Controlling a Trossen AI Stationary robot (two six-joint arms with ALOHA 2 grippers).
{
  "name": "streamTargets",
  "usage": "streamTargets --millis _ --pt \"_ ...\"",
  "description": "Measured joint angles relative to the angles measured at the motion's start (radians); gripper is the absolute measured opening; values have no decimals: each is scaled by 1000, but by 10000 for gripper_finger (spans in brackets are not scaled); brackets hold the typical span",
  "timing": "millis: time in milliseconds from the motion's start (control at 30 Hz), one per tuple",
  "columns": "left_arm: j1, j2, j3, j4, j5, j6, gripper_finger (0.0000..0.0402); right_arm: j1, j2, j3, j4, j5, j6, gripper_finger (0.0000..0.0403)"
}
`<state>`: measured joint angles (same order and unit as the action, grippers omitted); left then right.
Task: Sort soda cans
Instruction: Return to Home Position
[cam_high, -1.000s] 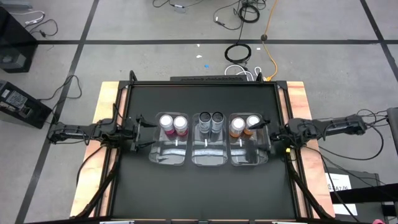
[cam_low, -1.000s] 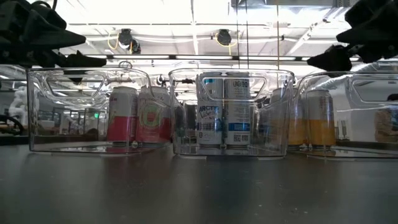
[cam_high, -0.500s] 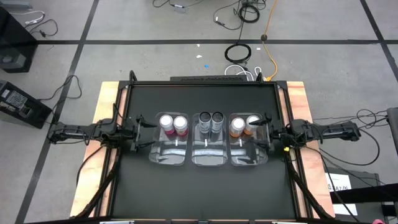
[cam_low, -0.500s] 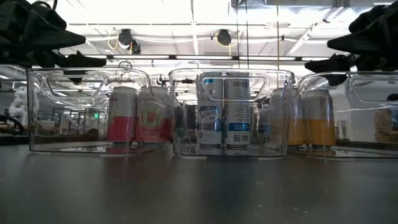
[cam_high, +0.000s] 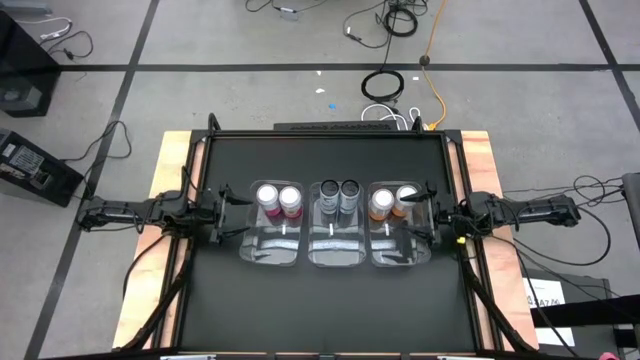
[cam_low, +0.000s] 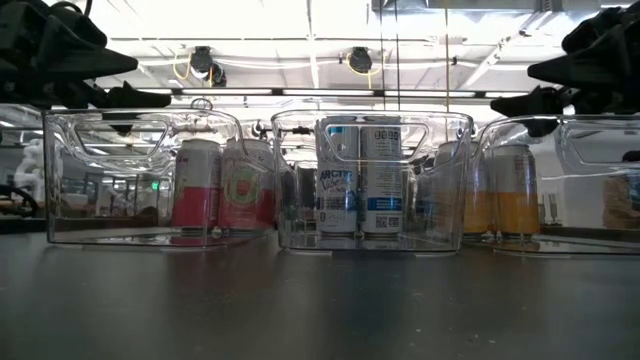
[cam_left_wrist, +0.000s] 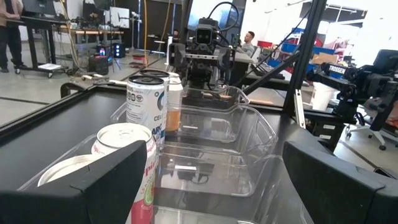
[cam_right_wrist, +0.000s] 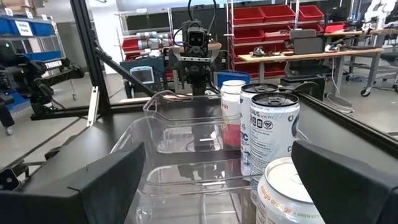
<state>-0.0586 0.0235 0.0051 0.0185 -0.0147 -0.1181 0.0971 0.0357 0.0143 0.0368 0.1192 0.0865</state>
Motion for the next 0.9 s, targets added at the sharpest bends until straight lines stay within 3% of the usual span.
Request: streamTargets --millis 900 --pt "0 0 -1 0 0 0 383 0 0 0 -2 0 32 398"
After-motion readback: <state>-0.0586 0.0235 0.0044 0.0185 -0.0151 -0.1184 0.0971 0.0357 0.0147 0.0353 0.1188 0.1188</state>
